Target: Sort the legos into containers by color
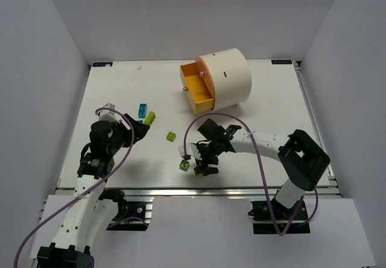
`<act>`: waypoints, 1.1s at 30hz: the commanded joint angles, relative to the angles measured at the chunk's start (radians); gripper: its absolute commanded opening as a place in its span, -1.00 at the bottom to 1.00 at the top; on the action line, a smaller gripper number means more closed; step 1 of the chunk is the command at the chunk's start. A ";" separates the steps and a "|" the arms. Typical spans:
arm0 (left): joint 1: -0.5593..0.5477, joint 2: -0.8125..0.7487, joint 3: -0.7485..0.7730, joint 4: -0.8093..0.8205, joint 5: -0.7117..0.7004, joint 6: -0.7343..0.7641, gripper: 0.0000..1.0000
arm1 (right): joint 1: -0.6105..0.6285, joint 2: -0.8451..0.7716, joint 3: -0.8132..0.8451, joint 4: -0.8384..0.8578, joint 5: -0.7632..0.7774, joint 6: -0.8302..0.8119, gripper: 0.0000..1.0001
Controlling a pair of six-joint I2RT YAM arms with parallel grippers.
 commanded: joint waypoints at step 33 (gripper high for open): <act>-0.036 0.040 -0.157 0.166 0.321 0.080 0.31 | -0.125 -0.106 0.435 0.129 0.260 0.475 -1.00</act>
